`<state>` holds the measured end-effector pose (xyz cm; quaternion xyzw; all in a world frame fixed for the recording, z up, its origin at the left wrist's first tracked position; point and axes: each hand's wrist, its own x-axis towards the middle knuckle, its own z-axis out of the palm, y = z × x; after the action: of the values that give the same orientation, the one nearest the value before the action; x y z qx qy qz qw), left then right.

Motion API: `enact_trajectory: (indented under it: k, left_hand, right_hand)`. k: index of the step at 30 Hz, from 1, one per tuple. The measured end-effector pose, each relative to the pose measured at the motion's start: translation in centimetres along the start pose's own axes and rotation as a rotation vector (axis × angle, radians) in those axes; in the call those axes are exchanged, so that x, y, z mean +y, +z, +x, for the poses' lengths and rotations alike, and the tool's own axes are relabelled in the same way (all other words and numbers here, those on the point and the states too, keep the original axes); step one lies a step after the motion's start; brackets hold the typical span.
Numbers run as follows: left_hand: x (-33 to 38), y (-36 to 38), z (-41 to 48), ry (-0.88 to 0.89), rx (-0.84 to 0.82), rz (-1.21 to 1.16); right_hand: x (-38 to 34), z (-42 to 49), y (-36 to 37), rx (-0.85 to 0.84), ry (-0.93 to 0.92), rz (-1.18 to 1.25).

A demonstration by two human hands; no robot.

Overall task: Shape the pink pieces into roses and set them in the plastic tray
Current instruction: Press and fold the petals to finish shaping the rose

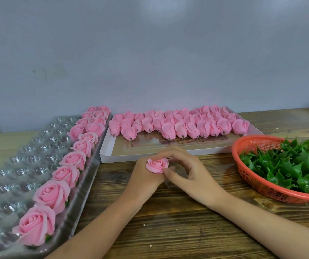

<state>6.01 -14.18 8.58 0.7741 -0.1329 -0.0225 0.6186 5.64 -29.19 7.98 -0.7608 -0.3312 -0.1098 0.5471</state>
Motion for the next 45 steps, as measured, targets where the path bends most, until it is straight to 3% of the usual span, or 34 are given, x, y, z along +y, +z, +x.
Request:
enact_trajectory:
  k: [6, 12, 17, 24, 34, 36, 41, 45]
  left_hand:
    - [0.01, 0.21, 0.15, -0.051, 0.059, -0.002]
    - [-0.27, 0.32, 0.27, -0.011, 0.153, 0.106]
    - [-0.46, 0.37, 0.38, -0.018, 0.199, 0.206]
    - [-0.33, 0.33, 0.29, 0.021, 0.215, 0.162]
    - [-0.18, 0.15, 0.23, 0.027, 0.162, 0.139]
    - [-0.16, 0.13, 0.27, 0.010, 0.171, 0.136]
    - [-0.08, 0.29, 0.14, -0.010, 0.166, 0.155]
    - [0.02, 0.38, 0.01, 0.048, 0.155, 0.121]
  right_hand:
    - [0.30, -0.09, 0.37, 0.025, 0.089, 0.120]
    - [0.76, -0.22, 0.70, 0.203, 0.171, 0.129]
    - [0.85, -0.05, 0.73, 0.143, 0.227, 0.129]
    - [0.95, 0.15, 0.31, 0.059, 0.306, 0.277]
    - [0.95, 0.37, 0.05, 0.070, 0.384, 0.367]
    - [0.76, 0.21, 0.17, 0.100, 0.358, 0.332]
    - [0.27, -0.23, 0.47, 0.211, 0.090, 0.064]
    - [0.23, -0.17, 0.85, 0.242, 0.180, 0.141]
